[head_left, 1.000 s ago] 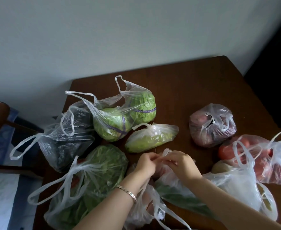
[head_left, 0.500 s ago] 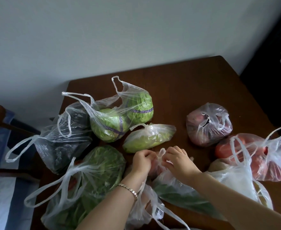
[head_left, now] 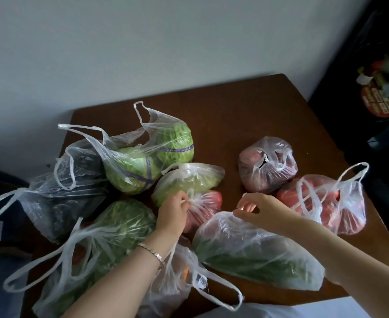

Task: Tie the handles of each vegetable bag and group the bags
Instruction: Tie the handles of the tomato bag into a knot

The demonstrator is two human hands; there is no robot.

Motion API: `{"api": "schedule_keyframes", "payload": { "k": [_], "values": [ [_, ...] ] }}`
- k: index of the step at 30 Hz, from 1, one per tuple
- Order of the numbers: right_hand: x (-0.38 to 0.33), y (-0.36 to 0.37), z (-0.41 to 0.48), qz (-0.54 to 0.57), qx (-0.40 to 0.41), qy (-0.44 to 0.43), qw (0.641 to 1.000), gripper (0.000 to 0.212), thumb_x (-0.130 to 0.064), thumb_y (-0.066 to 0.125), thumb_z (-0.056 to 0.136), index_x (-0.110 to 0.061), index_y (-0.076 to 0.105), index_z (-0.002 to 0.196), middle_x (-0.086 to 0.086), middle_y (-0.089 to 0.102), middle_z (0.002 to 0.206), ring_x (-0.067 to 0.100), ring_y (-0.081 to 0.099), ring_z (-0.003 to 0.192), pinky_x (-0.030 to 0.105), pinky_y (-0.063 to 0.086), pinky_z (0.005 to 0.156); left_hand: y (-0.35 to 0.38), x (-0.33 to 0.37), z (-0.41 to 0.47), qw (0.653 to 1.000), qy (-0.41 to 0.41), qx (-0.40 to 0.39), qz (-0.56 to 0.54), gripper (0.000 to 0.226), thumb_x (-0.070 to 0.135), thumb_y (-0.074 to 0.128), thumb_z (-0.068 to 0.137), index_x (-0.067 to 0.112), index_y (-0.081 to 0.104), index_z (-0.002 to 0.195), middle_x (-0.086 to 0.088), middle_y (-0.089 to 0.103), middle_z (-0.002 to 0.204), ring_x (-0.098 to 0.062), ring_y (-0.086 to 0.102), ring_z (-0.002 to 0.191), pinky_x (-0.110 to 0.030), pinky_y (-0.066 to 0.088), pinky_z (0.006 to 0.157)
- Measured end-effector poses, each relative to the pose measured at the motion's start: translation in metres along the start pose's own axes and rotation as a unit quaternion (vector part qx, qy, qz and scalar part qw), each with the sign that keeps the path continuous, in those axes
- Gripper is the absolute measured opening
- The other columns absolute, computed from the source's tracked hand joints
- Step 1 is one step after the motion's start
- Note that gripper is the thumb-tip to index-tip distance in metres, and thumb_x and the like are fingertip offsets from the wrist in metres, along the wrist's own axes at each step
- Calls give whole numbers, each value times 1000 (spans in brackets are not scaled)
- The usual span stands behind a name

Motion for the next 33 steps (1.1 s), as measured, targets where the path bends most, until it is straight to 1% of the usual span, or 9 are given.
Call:
{"api": "schedule_keyframes", "payload": {
  "k": [6, 10, 12, 16, 20, 22, 26, 30, 33],
  "values": [
    [19, -12, -16, -178, -60, 34, 982, 61, -46, 67, 75, -26, 46, 128, -4, 52, 125, 14, 49, 114, 31, 43, 99, -7, 3, 1, 997, 8, 24, 78, 5, 14, 55, 89, 10, 58, 89, -4, 61, 94, -24, 59, 89, -30, 42, 71],
    [30, -13, -21, -313, -171, 85, 930, 61, -34, 68, 78, -23, 40, 131, -3, 51, 127, 17, 48, 118, 28, 39, 101, 1, 37, -8, 963, 152, 78, 209, 22, 19, 61, 83, 10, 61, 103, -12, 55, 116, -31, 53, 105, -42, 41, 90],
    [30, -15, -21, -320, -132, 66, 936, 30, -25, 56, 86, -21, 53, 116, -4, 58, 110, 14, 55, 108, 24, 45, 94, 9, 54, -14, 971, 153, -48, 177, 41, 43, 52, 88, 11, 56, 114, -8, 57, 118, -26, 54, 107, -37, 43, 92],
    [24, -21, -20, -244, -21, 38, 969, 20, -22, 51, 89, -23, 64, 104, -7, 61, 101, 11, 58, 99, 22, 47, 88, 28, 78, -27, 944, -101, -311, 46, 81, 53, 59, 81, 3, 31, 139, -12, 44, 141, -27, 47, 126, -31, 40, 94],
    [19, -25, -28, -211, 54, -61, 974, 15, -18, 56, 84, -25, 69, 88, -13, 59, 84, 6, 54, 83, 17, 41, 79, 12, 69, -21, 929, -203, -274, -147, 47, 36, 62, 84, 7, 54, 121, -6, 60, 90, -20, 61, 83, -18, 49, 70],
    [18, -30, -31, -189, 109, -128, 967, 6, -14, 65, 79, -17, 70, 78, -5, 64, 78, 11, 55, 81, 26, 49, 81, 3, 61, -12, 943, -188, -218, -167, 38, 42, 74, 69, 17, 64, 96, -5, 61, 81, -19, 57, 68, -24, 46, 57],
    [26, -28, -30, -189, 271, -139, 934, 21, -11, 84, 57, -15, 66, 67, 9, 58, 103, 26, 37, 109, 52, 43, 86, -31, 50, -13, 958, -114, -156, -214, 22, 33, 51, 92, 29, 65, 75, 3, 50, 73, -10, 43, 59, -21, 31, 53],
    [11, -23, -26, 60, 363, 5, 930, 58, -12, 79, 67, -13, 51, 118, 14, 26, 142, 27, 21, 130, 50, 32, 102, -42, 42, -14, 949, -94, -144, -264, 23, 43, 51, 89, 30, 69, 89, -2, 61, 108, -19, 56, 100, -32, 42, 93],
    [-1, -18, -18, 327, 199, 179, 906, 80, -31, 77, 71, -16, 31, 134, 4, 43, 122, 16, 43, 110, 31, 40, 92, -39, 42, -20, 922, -112, -178, -326, 28, 44, 60, 79, 23, 67, 96, -5, 65, 112, -24, 57, 112, -43, 38, 107]
  ]
}}
Point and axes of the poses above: each hand's wrist, its own z-axis towards the middle knuckle, its own y-axis out of the palm, x = y × z, the point moved 1 cm from there along z, towards the middle knuckle
